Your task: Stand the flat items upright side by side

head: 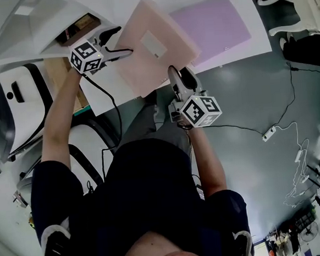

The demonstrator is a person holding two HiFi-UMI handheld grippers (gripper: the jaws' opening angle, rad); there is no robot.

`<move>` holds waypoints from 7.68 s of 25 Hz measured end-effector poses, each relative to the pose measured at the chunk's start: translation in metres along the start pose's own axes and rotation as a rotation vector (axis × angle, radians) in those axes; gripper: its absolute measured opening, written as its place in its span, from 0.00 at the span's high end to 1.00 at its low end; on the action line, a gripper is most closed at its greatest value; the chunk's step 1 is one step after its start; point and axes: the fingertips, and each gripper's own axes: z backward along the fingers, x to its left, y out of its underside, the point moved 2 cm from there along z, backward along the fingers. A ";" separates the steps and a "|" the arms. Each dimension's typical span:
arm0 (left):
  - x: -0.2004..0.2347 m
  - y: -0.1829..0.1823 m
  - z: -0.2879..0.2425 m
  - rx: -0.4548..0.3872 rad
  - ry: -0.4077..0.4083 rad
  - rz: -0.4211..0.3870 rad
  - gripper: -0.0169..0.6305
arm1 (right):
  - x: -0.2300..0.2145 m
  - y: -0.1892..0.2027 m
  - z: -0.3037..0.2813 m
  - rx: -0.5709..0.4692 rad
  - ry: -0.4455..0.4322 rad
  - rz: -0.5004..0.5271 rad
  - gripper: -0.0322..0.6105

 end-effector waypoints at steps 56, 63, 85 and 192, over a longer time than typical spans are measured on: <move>-0.077 -0.054 0.168 -0.472 -0.751 0.006 0.96 | 0.108 -0.099 -0.244 -0.187 0.064 0.824 0.70; -0.071 -0.054 0.173 -0.480 -0.764 0.010 0.97 | 0.117 -0.089 -0.264 -0.218 0.079 0.820 0.70; -0.070 -0.042 0.170 -0.452 -0.751 0.013 0.97 | 0.139 -0.031 -0.281 -0.108 -0.053 1.090 0.62; 0.076 -0.106 -0.309 0.348 0.228 0.271 0.32 | -0.266 -0.096 0.008 0.040 0.147 -0.487 0.40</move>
